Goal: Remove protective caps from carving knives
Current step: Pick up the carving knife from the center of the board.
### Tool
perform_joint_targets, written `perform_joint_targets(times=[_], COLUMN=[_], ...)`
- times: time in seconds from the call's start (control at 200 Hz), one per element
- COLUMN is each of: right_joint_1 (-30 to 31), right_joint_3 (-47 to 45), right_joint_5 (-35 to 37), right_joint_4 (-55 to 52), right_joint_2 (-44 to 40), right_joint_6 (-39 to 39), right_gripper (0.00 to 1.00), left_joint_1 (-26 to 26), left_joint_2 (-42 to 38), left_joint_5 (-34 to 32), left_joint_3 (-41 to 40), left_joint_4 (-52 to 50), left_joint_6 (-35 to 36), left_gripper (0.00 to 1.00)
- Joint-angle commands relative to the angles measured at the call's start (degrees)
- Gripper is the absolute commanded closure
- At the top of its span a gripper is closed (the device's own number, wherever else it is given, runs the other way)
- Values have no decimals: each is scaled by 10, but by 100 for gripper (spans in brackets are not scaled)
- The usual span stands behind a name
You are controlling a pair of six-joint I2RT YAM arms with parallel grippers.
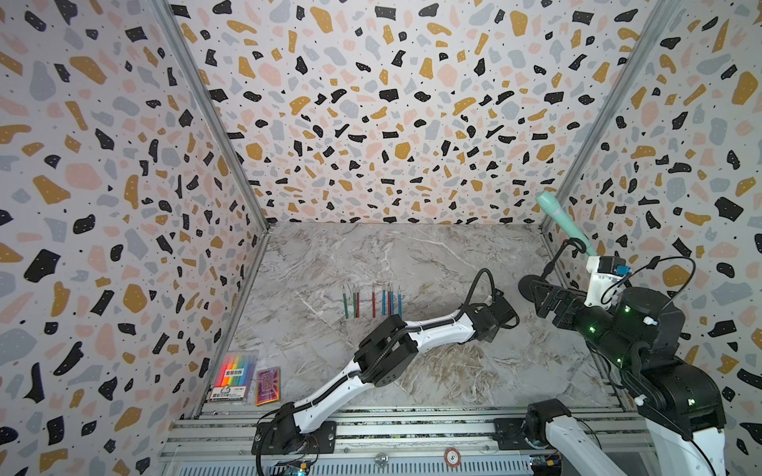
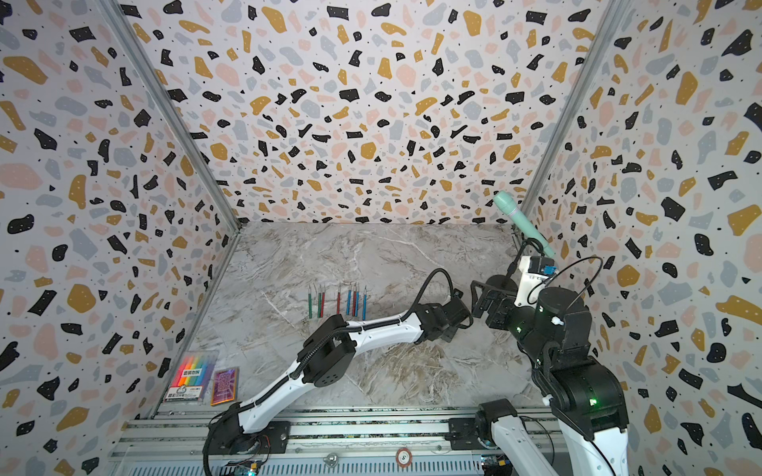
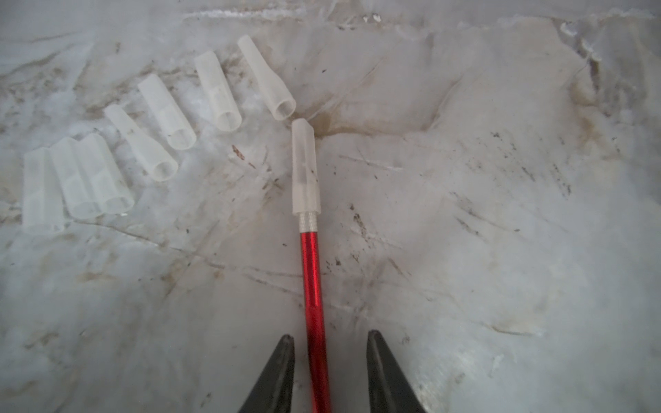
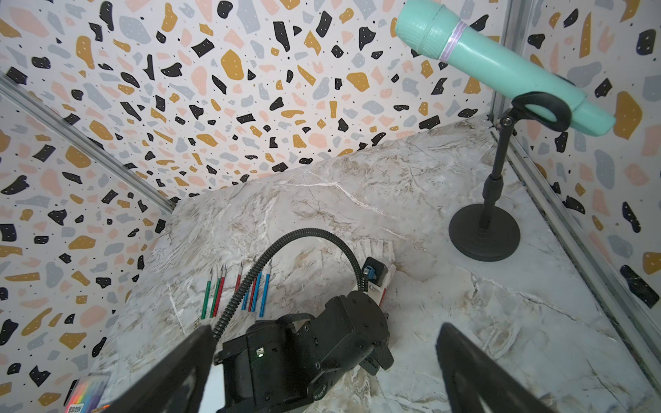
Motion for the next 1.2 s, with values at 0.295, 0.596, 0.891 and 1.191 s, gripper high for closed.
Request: perform_joint_targets(times=[0.295,0.596,0.891,1.191], right_joint_1=[-2,-1,-2,-2], right_joint_3=[13,3,-24,-77], right_joint_5=[-8,-7,-92,-193], right_joint_4=[-8,-10,15,111], right_joint_2=[-7,-2,45,105], right_joint_6=[10,10,12,26], right_gripper=[1,0,1,9], left_joint_1=[8,9,10,10], left_joint_2=[15,-120,-377,-571], left_joint_5=[-5,2,40,81], left_joint_3=[-15,-88,-365,-568], left_joint_4=[-60,-35,130,266], left_joint_6=[14,17,-41,-137], left_gripper=[100,100,100,100])
